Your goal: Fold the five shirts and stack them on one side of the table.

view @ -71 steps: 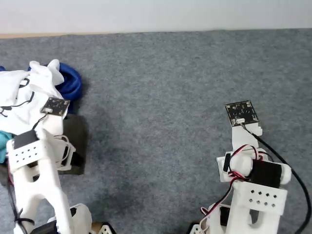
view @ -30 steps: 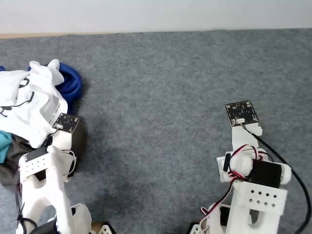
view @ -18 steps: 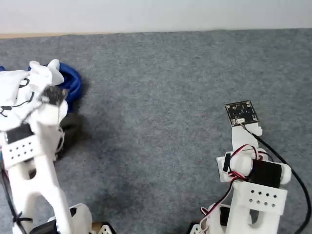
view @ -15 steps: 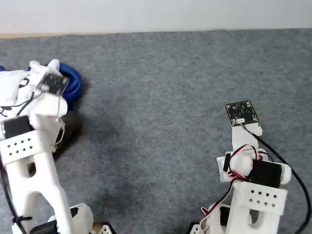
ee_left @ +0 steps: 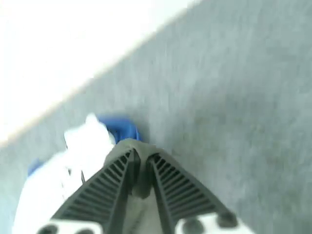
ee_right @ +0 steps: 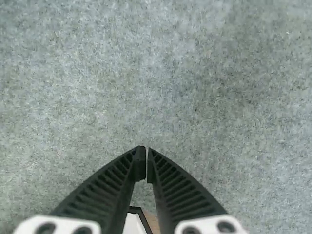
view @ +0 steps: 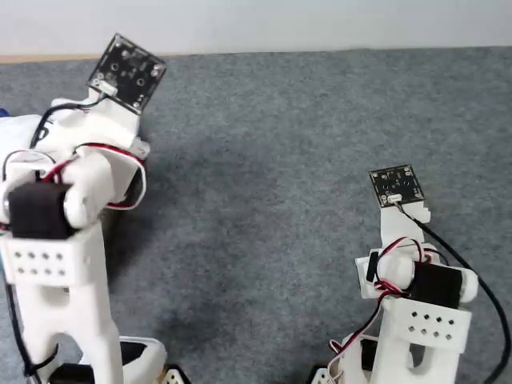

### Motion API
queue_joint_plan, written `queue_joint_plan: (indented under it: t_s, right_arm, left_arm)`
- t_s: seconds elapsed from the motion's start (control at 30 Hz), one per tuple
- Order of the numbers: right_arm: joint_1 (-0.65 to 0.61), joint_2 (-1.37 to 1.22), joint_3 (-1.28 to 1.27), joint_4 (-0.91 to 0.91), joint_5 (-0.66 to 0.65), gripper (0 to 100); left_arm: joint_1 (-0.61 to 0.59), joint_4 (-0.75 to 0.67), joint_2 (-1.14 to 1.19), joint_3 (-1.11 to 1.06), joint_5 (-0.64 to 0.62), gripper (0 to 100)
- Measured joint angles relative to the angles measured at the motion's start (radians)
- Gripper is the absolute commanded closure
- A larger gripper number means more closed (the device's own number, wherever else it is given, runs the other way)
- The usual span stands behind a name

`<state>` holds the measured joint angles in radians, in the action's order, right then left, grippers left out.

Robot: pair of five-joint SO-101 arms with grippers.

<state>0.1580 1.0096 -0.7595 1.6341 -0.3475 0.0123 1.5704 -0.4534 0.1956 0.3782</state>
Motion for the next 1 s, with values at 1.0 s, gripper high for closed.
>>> queue_joint_plan:
  t_s: [1.0]
  right_arm:
    - [0.0,0.0,0.0,0.015,0.0,98.8]
  left_arm:
    - [0.427,-0.272,0.183,0.279,-0.003,100]
